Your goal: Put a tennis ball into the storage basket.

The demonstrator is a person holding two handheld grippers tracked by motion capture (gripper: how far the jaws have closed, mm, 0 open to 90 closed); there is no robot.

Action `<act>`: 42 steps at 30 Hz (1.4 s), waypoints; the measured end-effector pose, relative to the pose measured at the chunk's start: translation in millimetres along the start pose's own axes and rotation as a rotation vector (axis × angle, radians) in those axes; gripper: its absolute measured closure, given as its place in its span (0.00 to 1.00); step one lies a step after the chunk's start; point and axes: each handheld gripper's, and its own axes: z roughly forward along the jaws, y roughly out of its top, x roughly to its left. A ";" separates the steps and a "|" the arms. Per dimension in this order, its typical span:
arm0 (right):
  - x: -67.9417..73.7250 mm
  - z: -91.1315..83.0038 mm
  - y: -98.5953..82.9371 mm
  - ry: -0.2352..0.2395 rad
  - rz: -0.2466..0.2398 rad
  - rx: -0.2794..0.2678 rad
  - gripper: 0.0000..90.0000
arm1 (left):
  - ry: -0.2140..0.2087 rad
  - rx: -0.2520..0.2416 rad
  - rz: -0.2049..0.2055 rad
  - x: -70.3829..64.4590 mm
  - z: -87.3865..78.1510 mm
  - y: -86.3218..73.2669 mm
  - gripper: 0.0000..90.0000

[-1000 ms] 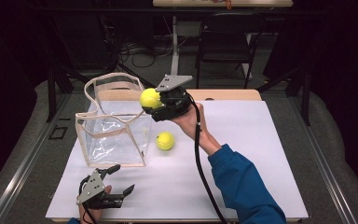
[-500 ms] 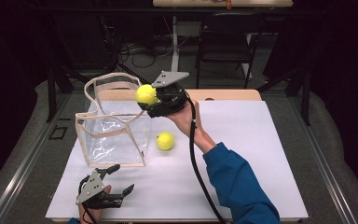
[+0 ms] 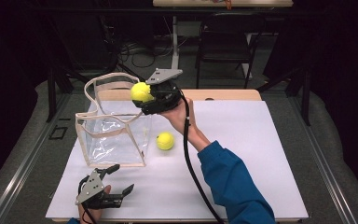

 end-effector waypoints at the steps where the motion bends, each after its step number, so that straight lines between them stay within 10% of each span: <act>1: 0.7 1.5 0.8 0.002 -0.001 0.002 0.29 | 0.000 0.003 0.001 0.1 -0.1 0.1 0.18; 42: 8.1 45.1 6.9 0.018 0.012 0.111 0.29 | 0.004 0.000 0.004 0.4 -0.9 0.5 0.18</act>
